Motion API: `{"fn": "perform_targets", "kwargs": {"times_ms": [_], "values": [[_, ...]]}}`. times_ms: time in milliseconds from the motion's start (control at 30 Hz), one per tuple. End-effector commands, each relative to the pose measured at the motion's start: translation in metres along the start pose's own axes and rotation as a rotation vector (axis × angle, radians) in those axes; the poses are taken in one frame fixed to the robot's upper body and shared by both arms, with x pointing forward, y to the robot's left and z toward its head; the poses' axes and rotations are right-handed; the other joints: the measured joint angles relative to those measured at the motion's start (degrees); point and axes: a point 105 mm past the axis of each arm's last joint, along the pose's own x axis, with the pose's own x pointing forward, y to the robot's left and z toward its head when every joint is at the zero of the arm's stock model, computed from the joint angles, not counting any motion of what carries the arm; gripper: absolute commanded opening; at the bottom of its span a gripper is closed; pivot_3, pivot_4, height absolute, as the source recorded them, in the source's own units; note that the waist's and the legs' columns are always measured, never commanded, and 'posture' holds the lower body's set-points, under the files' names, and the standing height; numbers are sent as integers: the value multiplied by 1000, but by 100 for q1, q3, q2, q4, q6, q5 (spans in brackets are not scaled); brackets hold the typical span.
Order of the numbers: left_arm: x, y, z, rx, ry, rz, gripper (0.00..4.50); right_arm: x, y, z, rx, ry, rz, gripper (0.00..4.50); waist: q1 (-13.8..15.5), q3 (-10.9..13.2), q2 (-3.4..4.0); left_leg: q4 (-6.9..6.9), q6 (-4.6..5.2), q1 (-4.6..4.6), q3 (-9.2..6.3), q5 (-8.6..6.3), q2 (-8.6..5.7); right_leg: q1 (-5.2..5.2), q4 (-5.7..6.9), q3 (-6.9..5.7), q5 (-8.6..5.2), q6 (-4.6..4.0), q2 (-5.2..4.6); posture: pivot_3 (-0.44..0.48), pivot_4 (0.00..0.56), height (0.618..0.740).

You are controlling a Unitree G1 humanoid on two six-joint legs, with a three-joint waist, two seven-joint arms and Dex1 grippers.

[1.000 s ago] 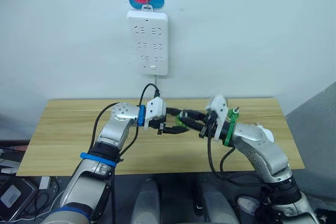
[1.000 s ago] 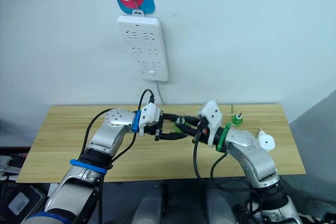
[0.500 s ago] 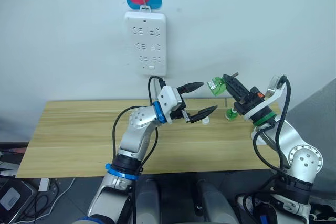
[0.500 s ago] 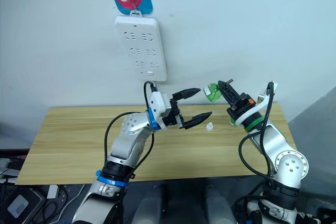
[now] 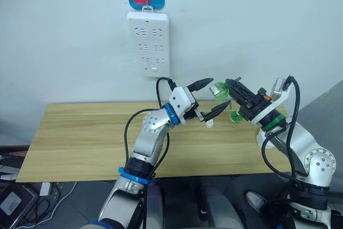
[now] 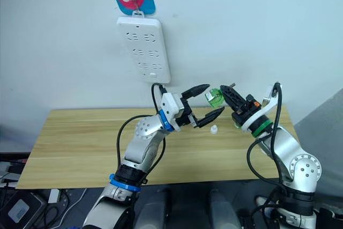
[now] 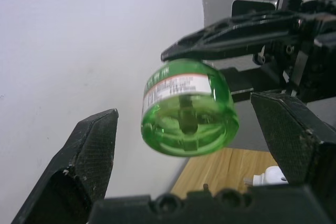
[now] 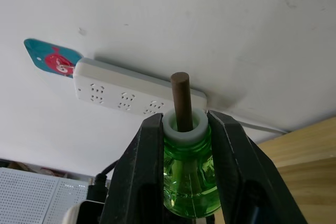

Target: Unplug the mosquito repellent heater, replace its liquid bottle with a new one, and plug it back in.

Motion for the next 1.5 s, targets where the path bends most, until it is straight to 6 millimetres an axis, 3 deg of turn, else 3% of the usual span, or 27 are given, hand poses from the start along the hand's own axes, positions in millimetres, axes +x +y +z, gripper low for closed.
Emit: {"fn": "perform_targets", "kwargs": {"times_ms": [33,300,400,567,1200,1367,1500], "values": [[6,-2,12,24,-50,-13,4500,-3,15,2,-20,-14,53,867,2,0,0,0,0,0,0,0,0,0,0,0,0,0,0,147,222,740],[10,2,12,5,-64,20,4500,-1,18,1,-13,-23,63,867,-1,0,0,0,0,0,0,0,0,0,-1,1,0,1,0,137,221,740],[10,1,11,-1,-63,23,3862,0,19,1,-9,-29,62,867,0,0,0,0,0,-1,1,0,0,0,-2,1,-1,1,0,137,221,740],[9,1,11,-14,-70,35,2331,1,21,-1,2,-36,73,867,0,0,1,0,0,-1,0,0,0,0,-2,1,0,1,0,135,221,740],[12,1,19,17,-92,34,2319,3,19,-4,1,-38,60,867,2,-1,1,0,0,-1,0,0,0,0,-1,1,0,1,0,141,216,740],[11,-1,18,21,-86,34,3871,3,20,-2,1,-44,61,867,2,-1,1,0,0,-1,0,0,0,0,-2,1,0,0,0,141,216,740],[12,-2,18,20,-86,30,3903,3,19,-1,4,-52,59,867,3,-1,1,0,0,-1,0,0,0,0,-2,1,0,0,0,141,216,740]]}}
